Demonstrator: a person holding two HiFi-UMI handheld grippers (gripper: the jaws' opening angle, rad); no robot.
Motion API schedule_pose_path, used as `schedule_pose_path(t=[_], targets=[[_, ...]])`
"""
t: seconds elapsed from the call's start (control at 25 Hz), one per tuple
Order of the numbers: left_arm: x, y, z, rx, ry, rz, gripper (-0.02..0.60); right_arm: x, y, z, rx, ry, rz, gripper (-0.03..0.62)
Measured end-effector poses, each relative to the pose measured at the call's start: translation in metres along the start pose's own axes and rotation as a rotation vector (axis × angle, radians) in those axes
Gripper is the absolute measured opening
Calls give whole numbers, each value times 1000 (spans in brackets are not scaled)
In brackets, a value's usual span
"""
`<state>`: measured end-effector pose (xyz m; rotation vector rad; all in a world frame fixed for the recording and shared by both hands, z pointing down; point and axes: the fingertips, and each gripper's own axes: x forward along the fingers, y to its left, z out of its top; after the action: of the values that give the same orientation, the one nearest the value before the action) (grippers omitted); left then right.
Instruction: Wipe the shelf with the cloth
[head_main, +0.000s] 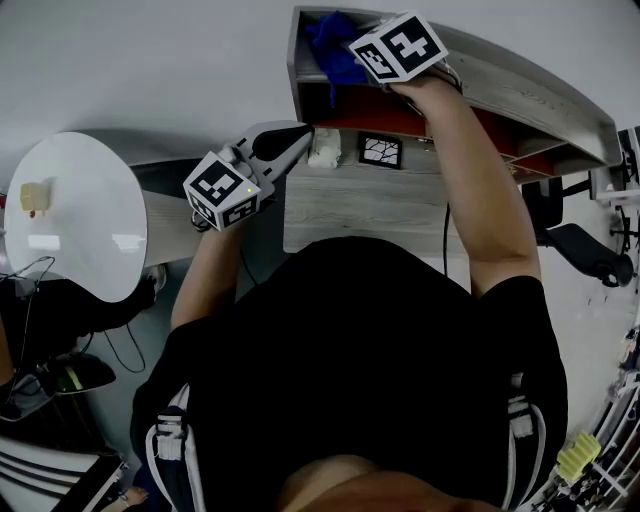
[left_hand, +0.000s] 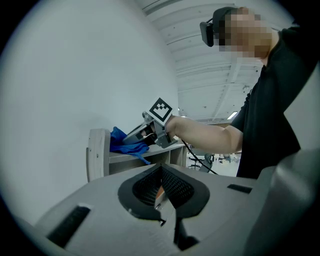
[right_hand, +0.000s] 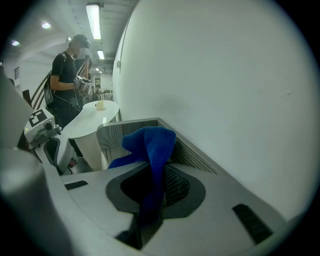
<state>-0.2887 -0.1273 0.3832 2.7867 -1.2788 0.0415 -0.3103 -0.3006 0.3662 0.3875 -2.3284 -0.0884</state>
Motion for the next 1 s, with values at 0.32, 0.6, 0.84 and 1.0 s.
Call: schedule_pose_path(t=[0.32, 0.6, 0.84, 1.0], targets=[[22, -8, 4, 23, 19, -33, 17, -13, -12, -13, 21, 2, 7, 54], [51, -19, 1, 23, 33, -56, 17, -32, -37, -40, 31, 18, -8, 54], [73, -31, 3, 30, 38, -77, 17, -48, -54, -59, 52, 18, -21, 54], [90, -42, 6, 34, 43, -84, 17, -61, -66, -73, 53, 28, -28, 54]])
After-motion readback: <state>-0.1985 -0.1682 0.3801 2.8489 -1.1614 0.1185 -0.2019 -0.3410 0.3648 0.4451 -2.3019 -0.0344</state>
